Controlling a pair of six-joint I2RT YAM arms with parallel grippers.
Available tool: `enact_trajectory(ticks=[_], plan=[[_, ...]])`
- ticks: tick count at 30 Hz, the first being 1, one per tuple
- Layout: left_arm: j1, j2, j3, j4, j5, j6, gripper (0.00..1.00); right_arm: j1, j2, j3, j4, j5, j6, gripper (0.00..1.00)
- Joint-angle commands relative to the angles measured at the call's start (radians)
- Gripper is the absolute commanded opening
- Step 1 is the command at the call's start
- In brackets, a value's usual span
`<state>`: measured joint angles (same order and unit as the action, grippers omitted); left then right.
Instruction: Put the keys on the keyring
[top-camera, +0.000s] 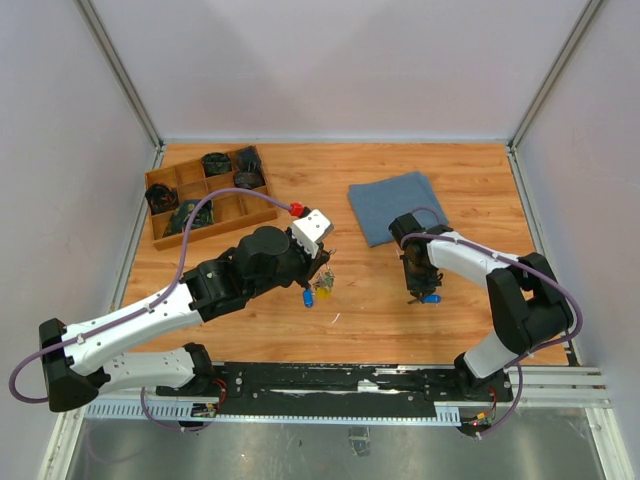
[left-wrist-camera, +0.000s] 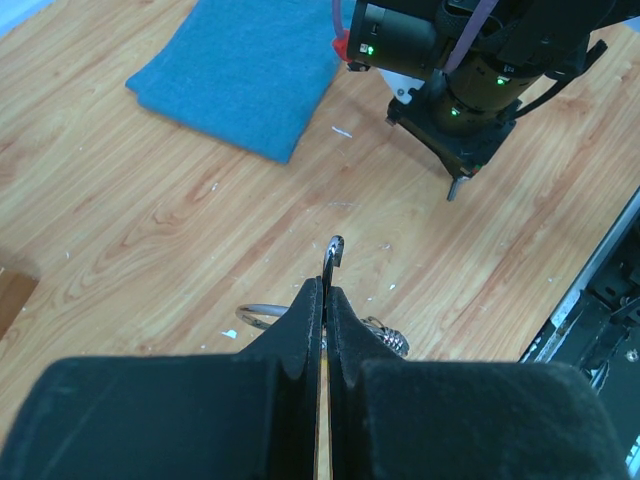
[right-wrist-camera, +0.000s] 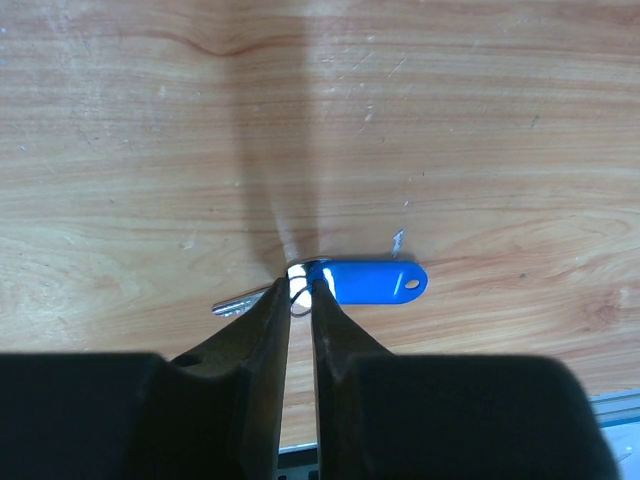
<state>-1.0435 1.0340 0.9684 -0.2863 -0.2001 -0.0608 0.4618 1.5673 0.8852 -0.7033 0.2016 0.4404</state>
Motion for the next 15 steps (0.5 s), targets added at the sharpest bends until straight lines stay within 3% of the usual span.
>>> enact_trajectory(ticks=[1,7,15], plan=[[0.006,0.001,0.036,0.032,0.008,-0.006,0.01,-0.014,-0.007,-0.026,0.002,-0.009,0.001,0.13],[0.006,-0.002,0.036,0.031,0.008,-0.007,0.01,-0.015,-0.028,-0.024,-0.009,-0.016,0.0,0.01],[0.005,-0.005,0.031,0.032,0.003,-0.008,0.0,-0.012,-0.102,-0.014,0.001,-0.099,-0.026,0.01]])
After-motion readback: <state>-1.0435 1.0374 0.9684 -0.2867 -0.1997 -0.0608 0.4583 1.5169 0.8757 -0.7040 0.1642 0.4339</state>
